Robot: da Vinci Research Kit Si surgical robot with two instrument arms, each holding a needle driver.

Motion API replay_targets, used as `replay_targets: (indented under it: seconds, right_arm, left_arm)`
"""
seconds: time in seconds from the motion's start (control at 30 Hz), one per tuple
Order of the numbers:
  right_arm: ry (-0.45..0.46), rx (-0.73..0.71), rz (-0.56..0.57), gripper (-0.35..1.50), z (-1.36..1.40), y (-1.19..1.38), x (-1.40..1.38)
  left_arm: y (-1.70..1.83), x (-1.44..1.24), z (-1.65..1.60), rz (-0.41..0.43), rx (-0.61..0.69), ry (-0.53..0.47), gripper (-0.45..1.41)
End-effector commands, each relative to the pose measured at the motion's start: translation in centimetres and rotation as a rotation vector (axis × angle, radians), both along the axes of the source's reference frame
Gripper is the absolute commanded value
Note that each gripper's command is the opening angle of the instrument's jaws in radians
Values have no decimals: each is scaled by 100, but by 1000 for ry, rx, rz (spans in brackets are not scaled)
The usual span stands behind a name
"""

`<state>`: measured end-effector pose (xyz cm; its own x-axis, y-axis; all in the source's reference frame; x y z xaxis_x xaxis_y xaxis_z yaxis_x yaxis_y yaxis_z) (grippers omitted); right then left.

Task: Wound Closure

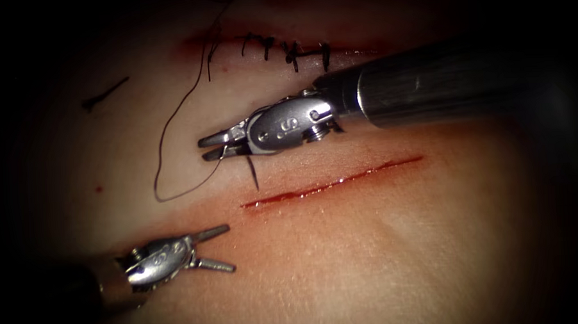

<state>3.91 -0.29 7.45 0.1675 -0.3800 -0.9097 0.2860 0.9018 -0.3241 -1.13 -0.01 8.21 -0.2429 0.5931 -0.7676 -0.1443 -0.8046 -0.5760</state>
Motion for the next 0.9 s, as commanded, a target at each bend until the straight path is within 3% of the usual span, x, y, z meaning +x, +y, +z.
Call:
replay_targets:
  seconds: [0.03, 0.37, 0.9]
  right_arm:
    - [12, -11, -7, -35, 11, -5, 12]
    - [32, -103, -36, -35, 34, -15, 16]
    - [36, -116, -32, -35, 20, -8, 14]
  left_arm:
    - [-7, -6, 7, 0, 6, -3, 58]
    - [-13, -7, 12, 0, 11, 1, 54]
    - [-19, -8, 16, 6, 12, 0, 49]
